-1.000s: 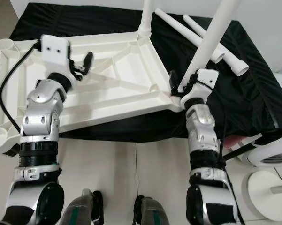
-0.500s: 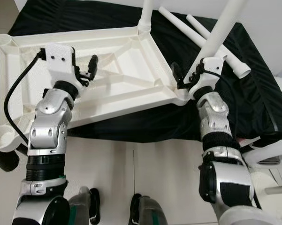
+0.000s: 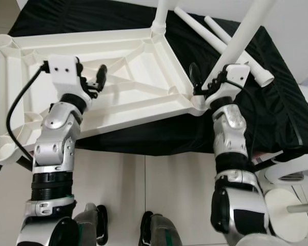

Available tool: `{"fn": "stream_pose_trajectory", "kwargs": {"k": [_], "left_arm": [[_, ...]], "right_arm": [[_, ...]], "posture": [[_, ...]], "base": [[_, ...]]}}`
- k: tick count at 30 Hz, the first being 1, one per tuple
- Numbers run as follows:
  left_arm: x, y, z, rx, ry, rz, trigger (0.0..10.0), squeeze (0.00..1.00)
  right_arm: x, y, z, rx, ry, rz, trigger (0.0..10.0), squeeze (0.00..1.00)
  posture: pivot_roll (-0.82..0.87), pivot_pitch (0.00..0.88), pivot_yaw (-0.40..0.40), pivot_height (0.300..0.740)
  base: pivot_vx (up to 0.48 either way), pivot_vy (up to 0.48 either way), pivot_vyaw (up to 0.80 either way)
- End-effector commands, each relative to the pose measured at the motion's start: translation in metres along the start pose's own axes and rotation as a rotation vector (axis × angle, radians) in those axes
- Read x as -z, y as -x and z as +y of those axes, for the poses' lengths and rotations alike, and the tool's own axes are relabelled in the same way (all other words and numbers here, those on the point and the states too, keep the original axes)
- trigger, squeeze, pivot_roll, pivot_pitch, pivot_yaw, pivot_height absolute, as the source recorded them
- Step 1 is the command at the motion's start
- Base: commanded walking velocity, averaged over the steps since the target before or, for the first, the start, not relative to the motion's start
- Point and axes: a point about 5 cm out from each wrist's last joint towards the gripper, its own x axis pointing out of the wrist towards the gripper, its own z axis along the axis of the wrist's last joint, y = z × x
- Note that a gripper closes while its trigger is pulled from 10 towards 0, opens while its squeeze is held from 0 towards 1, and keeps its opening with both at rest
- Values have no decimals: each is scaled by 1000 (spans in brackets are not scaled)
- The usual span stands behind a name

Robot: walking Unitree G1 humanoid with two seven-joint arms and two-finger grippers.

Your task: Building children table

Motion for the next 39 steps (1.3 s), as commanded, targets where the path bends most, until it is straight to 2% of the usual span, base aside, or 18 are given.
{"fn": "stream_pose_trajectory", "kwargs": {"k": [1, 8, 10, 12, 15, 17, 19, 24, 29, 31, 39], "left_arm": [[4, -2, -1, 5, 20, 17, 10000, 0], [10, -5, 3, -1, -28, 44, 10000, 0], [18, -5, 5, -27, -46, 79, 10000, 0], [22, -4, 4, -30, -40, 97, 10000, 0], [26, -3, 3, -33, -56, 116, 10000, 0], [26, -3, 3, -33, -56, 116, 10000, 0], [28, 1, 1, -29, -63, 114, 10000, 0], [30, 6, 4, -32, -54, 114, 10000, 0], [30, 9, 5, -32, -59, 113, 10000, 0], [30, 12, 5, -35, -67, 107, 10000, 0], [30, 18, 6, -27, -90, 102, 10000, 0]], "right_arm": [[7, 5, 3, 17, 0, 20, 10000, 0], [15, 14, 14, 50, -14, 36, 10000, 0], [20, 25, 23, 75, -30, 47, 10000, 0], [21, 31, 25, 85, -37, 49, 10000, 0], [23, 39, 27, 102, -38, 53, 10000, 0], [23, 39, 27, 102, -38, 53, 10000, 0], [25, 53, 26, 163, -17, 60, 10000, 0], [26, 60, 26, 202, -3, 51, 10000, 0], [23, 64, 31, 202, 2, 30, 10000, 0], [24, 73, 42, 162, -9, 49, 10000, 0], [32, 84, 51, 169, -44, 101, 10000, 0]], "posture": [[74, 89, -110, 740], [60, 62, -100, 740], [42, 58, -86, 740], [38, 58, -84, 740], [35, 53, -79, 740], [35, 53, -79, 740], [37, 52, -73, 740], [42, 53, -68, 740], [51, 57, -74, 740], [67, 62, -85, 740], [80, 64, -99, 740]], "base": [[0, 0, 0], [0, 0, 0], [0, 0, 0], [0, 0, 0], [0, 0, 0], [0, 0, 0], [0, 0, 0], [0, 0, 0], [0, 0, 0], [0, 0, 0], [0, 0, 0]]}}
